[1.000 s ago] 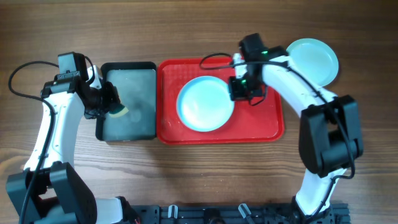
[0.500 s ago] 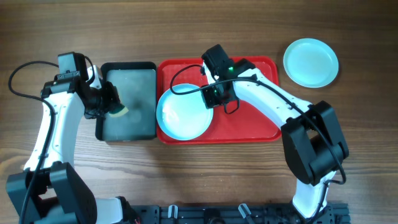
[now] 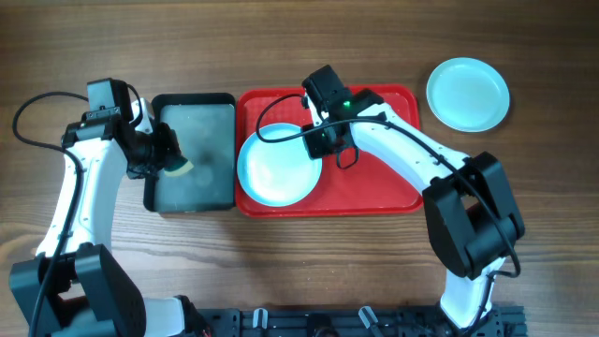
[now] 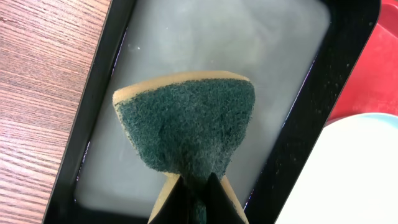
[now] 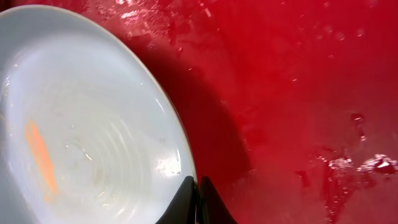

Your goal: Clean dirty plates on tray and stack at the side

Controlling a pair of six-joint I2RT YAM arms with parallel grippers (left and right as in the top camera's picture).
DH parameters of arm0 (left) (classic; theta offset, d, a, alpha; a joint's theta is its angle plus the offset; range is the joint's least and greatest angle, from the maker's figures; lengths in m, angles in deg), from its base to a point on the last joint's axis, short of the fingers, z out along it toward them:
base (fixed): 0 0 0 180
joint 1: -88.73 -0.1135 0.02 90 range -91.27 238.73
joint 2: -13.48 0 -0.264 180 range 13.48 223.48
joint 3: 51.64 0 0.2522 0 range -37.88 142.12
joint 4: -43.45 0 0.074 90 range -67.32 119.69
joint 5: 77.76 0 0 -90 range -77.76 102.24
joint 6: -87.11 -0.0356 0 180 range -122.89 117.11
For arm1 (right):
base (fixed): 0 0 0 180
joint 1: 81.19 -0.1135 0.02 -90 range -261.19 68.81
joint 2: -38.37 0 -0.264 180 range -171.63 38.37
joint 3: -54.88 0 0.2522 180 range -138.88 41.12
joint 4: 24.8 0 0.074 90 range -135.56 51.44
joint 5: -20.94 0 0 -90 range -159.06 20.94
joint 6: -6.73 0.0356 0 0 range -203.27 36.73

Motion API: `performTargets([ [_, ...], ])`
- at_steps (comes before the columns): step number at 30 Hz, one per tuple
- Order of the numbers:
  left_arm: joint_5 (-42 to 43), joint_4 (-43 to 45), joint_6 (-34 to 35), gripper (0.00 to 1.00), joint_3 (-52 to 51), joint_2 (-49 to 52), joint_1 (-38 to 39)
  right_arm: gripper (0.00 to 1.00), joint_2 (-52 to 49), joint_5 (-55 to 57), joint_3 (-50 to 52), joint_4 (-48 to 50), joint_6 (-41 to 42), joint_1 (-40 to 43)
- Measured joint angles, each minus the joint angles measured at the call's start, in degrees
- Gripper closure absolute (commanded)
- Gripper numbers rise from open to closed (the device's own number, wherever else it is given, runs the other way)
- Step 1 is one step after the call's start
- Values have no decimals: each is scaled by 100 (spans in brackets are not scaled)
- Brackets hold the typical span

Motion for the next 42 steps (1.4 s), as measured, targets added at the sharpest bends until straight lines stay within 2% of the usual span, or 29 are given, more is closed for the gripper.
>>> performTargets([
  [4,0,0,0,96,0,0,0,96,0,726,0,-20,118,2],
  [9,0,2,0,96,0,0,0,96,2,1021,437,175,944,286],
  [16,-2,87,-46,96,2,0,114,96,66,758,702,599,1163,728],
  [24,20,466,-391,96,0,0,1032,96,70,155,706,603,1228,785],
  [26,20,468,-396,96,0,0,1067,90,70,79,706,599,1228,785],
  [31,20,470,-396,96,0,0,1067,88,70,-68,708,557,1180,780],
  [33,20,470,-396,96,0,0,1067,79,70,-68,708,555,1145,780],
  [35,20,470,-402,96,0,0,1067,75,70,-87,706,612,916,780],
  [40,20,470,-417,96,0,0,1067,69,74,-107,697,662,634,780],
  [42,20,468,-417,96,0,0,1067,70,155,-107,649,597,501,791],
])
